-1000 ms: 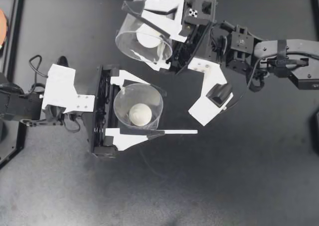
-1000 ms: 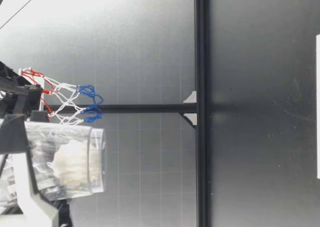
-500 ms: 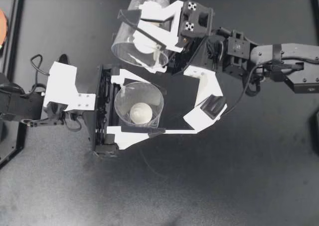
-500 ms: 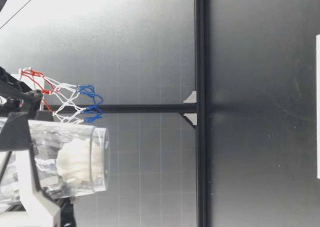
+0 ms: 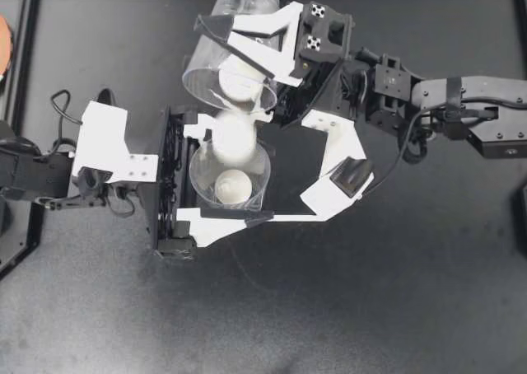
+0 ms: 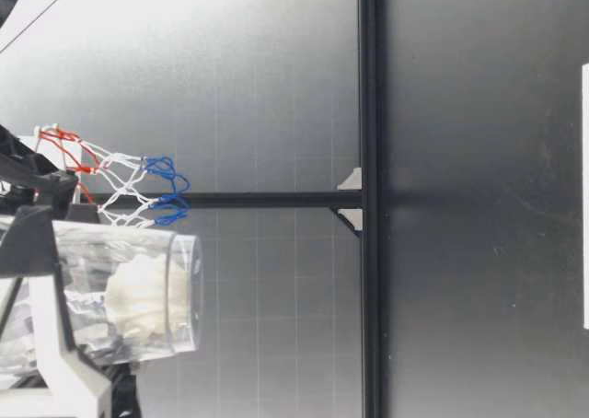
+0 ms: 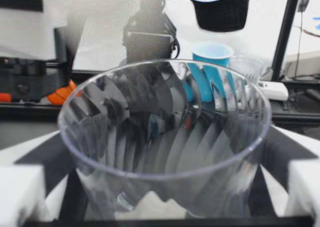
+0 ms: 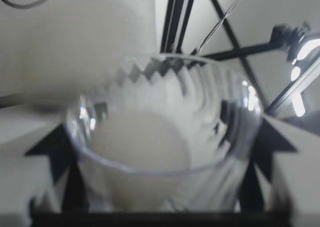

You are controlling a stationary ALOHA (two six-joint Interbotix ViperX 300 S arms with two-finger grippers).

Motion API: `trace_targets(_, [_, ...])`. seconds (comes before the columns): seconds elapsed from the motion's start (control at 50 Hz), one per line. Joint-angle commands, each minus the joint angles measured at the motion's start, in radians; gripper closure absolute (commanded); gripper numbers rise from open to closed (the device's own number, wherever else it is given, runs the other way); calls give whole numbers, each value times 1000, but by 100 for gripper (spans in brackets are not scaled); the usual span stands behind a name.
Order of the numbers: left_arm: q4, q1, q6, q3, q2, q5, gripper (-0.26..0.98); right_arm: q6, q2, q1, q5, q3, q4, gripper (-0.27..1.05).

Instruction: Transfer one of the two balls in the right glass into the left glass, then transfer it back to the right glass.

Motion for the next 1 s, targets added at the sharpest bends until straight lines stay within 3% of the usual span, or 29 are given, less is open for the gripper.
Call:
trace_targets(0.0, [0,0,2,-25,-8,-5,-5,12,-11,23,-8,-32,64,11])
trace_targets(0.26, [-2,0,5,-8,-20,-6,-5,144,-37,78,43,-31,407,11])
trace_targets(0.34, [-2,0,2,9,-31,-5,-5,198,-54,81,75,-17,460,11])
trace_targets(0.64, [3,0,12,98,-112,-6,-5,304,-118,81,92,74,474,11])
trace_targets(0.98, [8,0,43,265,-350,15,-5,420,-252,106,71,270,479,11])
